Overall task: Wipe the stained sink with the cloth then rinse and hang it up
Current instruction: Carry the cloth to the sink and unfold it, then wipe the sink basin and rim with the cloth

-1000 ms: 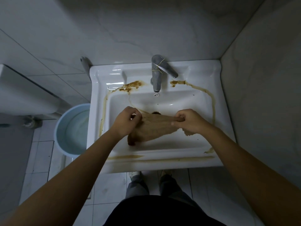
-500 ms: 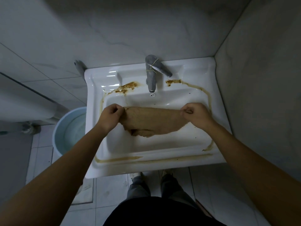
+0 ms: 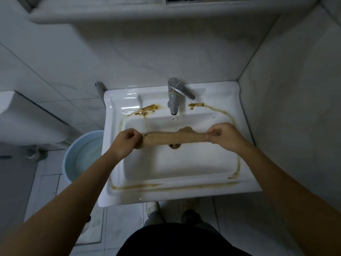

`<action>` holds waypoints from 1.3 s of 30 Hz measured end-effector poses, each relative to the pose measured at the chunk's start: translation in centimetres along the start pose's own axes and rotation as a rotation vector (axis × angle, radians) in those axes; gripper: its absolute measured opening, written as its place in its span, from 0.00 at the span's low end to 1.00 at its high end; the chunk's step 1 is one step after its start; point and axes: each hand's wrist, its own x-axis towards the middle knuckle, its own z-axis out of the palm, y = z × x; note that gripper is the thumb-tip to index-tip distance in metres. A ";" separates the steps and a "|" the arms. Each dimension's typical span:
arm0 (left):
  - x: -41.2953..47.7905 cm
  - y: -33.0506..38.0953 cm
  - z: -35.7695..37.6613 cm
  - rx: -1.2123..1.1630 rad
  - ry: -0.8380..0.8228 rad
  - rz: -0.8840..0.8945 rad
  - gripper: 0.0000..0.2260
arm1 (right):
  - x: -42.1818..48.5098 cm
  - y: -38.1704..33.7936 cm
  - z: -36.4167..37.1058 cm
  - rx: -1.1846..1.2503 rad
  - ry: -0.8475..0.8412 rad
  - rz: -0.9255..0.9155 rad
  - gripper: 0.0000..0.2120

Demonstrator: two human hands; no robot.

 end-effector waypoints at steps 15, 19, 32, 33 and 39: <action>6.7 -8.2 5.5 0.204 -0.006 -0.168 0.07 | 5.8 6.8 7.5 -0.047 -0.089 0.213 0.04; 9.2 -9.0 6.9 0.327 -0.004 -0.188 0.14 | 8.9 8.6 9.7 -0.139 -0.075 0.361 0.12; 5.7 -9.7 9.0 0.313 0.033 -0.130 0.15 | 6.8 8.3 15.4 -0.315 0.012 0.592 0.23; 5.7 -9.8 9.0 0.284 0.037 -0.144 0.14 | 7.0 8.2 15.6 -0.286 0.006 0.590 0.22; 5.1 -9.4 8.0 0.160 0.072 -0.235 0.14 | 7.1 5.3 15.1 -0.025 0.070 0.463 0.09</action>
